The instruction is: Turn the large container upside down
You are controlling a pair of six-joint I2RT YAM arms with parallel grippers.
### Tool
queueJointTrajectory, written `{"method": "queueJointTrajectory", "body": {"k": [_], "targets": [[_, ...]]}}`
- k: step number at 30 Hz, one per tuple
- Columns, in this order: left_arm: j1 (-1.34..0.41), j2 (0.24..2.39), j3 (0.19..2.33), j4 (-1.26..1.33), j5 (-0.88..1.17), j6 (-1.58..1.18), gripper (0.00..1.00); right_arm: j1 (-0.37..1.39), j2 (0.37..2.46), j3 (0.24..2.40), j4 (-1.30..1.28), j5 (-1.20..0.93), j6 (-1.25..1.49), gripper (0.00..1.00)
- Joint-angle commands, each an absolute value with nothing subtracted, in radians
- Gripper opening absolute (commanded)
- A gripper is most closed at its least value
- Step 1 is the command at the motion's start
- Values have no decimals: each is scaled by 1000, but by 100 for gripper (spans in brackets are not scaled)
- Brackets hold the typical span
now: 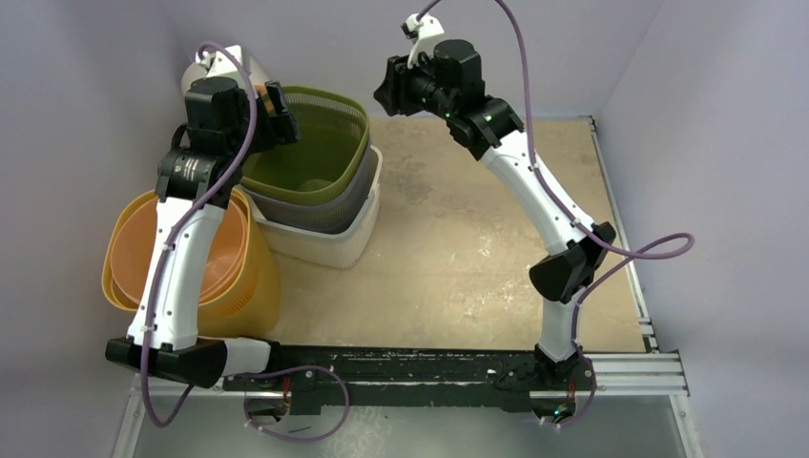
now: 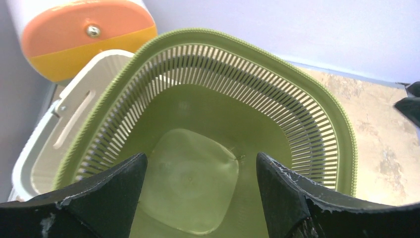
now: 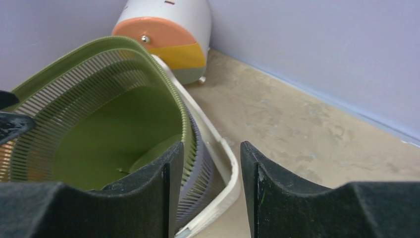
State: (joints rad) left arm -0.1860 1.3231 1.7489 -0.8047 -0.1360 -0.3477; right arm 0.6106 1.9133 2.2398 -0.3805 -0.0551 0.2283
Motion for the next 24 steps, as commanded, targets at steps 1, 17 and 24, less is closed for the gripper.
{"method": "queueJointTrajectory", "body": {"k": [1,17,24], "targets": [[-190,1239,1788,-773,-234,-328,78,650,1928,2316,-393,-118,271,48],[-191,1163,1758,-806,-281,-339,78,724,2031,2402,-487,13,249,47],[-190,1146,1744,-808,-288,-343,78,737,2042,2426,-554,161,183,48]]}}
